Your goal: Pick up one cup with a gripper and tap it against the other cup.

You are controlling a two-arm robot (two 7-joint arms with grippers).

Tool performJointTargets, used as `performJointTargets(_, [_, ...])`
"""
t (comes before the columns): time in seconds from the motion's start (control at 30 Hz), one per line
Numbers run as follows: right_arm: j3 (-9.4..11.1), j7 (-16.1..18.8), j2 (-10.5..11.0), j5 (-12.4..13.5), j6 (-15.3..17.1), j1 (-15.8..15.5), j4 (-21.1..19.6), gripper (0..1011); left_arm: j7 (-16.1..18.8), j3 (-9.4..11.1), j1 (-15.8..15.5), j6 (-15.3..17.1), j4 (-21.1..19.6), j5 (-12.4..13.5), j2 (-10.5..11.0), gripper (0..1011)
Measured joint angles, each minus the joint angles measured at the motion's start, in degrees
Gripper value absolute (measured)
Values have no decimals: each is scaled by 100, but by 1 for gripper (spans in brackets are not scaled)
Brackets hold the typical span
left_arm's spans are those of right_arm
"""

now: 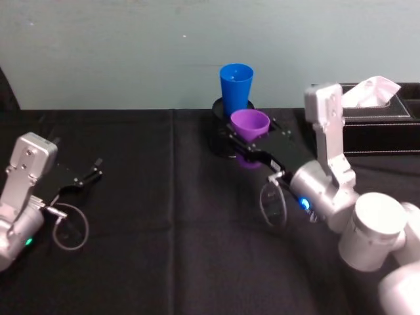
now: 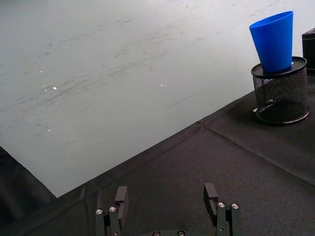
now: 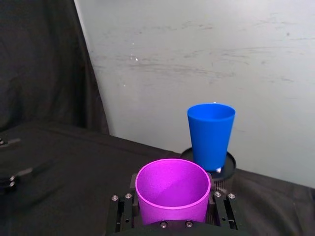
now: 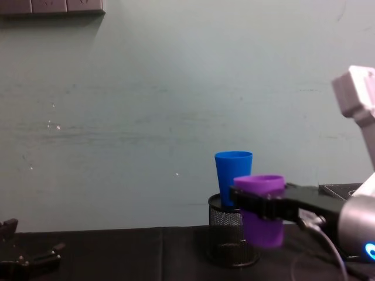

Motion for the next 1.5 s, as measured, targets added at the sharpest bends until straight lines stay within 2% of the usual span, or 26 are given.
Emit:
performJointTargets(0.17, [13,-112,62,-130,-360,-446,-197,739,0,0,0,0,0,1,0,1000])
performJointTargets(0.27, [13,-147,42,-201,-581,-567,-140,738,0,0,0,0,0,0,0,1000])
performJointTargets(0.37, [11,-174,-38,-303,-904,-653,88,738,0,0,0,0,0,0,0,1000])
performJointTargets(0.57, [25,-173,-193,-398,-1205,-655,524,739,0,0,0,0,0,0,0,1000])
performJointTargets(0.87, [75,-36,-329,-390,-1295,-606,872,739,0,0,0,0,0,0,0,1000])
performJointTargets(1.17, [118,-52,-364,-425,-1210,-608,916,938,0,0,0,0,0,0,0,1000])
performJointTargets(1.23, [123,-54,-365,-429,-1184,-622,868,1003,0,0,0,0,0,0,0,1000])
performJointTargets(1.33, [141,-72,-365,-432,-1151,-676,698,1003,0,0,0,0,0,0,0,1000])
performJointTargets(1.5, [181,-146,-338,-431,-1048,-868,125,1003,0,0,0,0,0,0,0,1000])
